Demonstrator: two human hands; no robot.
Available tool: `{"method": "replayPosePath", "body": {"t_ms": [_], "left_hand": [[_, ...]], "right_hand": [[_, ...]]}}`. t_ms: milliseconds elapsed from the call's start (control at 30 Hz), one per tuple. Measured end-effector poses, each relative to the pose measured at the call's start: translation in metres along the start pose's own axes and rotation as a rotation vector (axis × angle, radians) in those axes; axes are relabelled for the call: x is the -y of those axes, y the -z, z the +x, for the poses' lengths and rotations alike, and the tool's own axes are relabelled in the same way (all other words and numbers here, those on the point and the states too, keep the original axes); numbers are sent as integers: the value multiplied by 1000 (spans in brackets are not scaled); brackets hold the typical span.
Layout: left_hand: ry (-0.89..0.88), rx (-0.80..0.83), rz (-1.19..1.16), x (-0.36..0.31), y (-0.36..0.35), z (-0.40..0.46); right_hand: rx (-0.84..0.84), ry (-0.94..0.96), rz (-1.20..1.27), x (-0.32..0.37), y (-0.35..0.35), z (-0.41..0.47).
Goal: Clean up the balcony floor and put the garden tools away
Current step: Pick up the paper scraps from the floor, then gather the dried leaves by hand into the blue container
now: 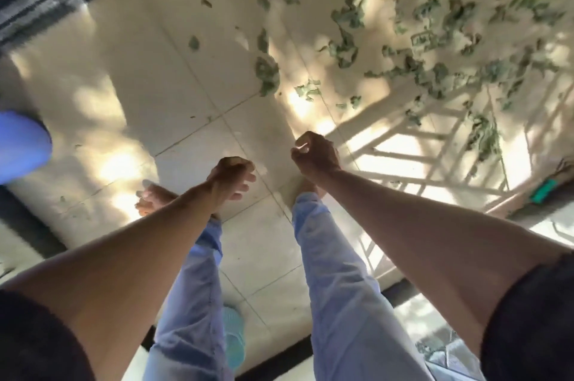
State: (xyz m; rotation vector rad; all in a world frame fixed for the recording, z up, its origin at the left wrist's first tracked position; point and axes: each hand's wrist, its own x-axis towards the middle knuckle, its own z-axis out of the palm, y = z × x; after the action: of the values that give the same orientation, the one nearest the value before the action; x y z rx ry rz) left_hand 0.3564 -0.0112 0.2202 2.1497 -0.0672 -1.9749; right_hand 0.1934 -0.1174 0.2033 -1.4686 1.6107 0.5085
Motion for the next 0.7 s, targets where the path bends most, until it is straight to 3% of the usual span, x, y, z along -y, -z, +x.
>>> {"method": "replayPosePath", "body": {"t_ms": [200, 333, 500, 600, 700], "left_hand": [[-42, 98, 66, -65, -70, 24], [33, 9, 20, -87, -101, 65], [17, 75, 39, -100, -138, 144], [2, 15, -88, -113, -155, 192], [17, 55, -136, -119, -168, 227]], "right_hand": [[-96, -53, 97, -48, 60, 36], [-121, -78, 122, -82, 75, 87], [-209, -115, 142, -120, 62, 177], [-350, -2, 54, -132, 43, 224], [-449, 76, -28, -139, 22, 260]]}}
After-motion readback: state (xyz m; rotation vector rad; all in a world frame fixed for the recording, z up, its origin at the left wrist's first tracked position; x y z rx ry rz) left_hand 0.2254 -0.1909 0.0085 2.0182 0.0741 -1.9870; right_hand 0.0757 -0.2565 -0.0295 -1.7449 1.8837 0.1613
